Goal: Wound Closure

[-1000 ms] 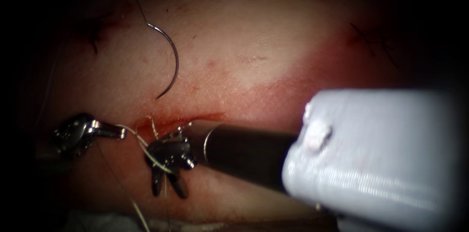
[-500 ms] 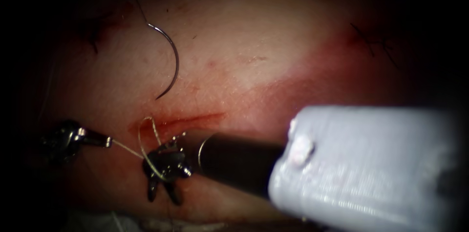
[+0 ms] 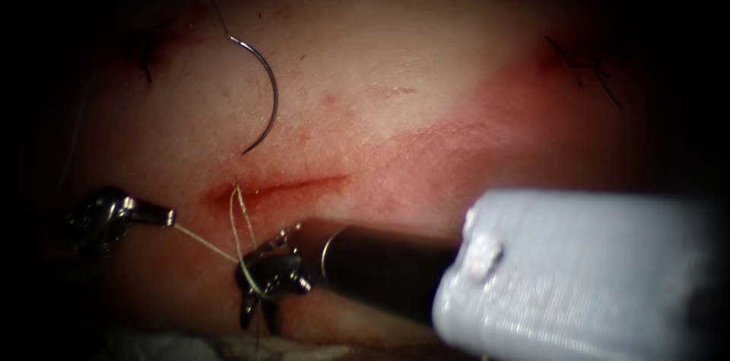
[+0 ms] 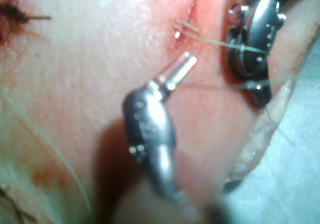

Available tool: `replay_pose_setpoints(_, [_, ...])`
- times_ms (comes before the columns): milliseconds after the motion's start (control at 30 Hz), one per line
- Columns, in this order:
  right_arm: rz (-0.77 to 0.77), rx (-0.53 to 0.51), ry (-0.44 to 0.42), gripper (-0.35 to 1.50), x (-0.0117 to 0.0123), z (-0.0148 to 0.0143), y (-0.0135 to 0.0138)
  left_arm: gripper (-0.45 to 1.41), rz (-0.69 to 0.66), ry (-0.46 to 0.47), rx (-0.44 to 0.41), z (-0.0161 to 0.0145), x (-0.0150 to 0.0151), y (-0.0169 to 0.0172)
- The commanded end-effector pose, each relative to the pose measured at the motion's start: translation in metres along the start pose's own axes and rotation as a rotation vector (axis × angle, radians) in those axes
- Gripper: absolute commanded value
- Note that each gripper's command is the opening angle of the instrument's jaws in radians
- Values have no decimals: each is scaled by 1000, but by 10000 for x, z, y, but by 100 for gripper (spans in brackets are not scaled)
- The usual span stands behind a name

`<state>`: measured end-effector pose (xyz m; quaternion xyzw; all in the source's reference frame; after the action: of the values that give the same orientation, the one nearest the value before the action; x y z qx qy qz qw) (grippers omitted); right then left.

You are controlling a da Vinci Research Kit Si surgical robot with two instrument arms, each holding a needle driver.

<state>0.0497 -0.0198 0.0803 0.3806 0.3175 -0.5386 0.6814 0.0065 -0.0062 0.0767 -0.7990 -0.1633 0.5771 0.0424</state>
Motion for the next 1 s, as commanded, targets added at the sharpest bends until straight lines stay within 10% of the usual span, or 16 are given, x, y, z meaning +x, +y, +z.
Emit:
replay_pose_setpoints(33, [15,-29,2,-35,0,5,8,-45,-5,2,-2,2,-9,5])
replay_pose_setpoints(333, [88,-109,-106,-35,-31,-35,-5,-45,-7,-1,2,-5,-7,8])
replay_pose_setpoints(533, [244,-483,173,-35,-37,-147,-20,-45,-10,-16,13,-2,-22,21])
replay_pose_setpoints(1000, [493,-776,346,-35,-78,-232,-4,-45,-75,-104,14,69,-98,87])
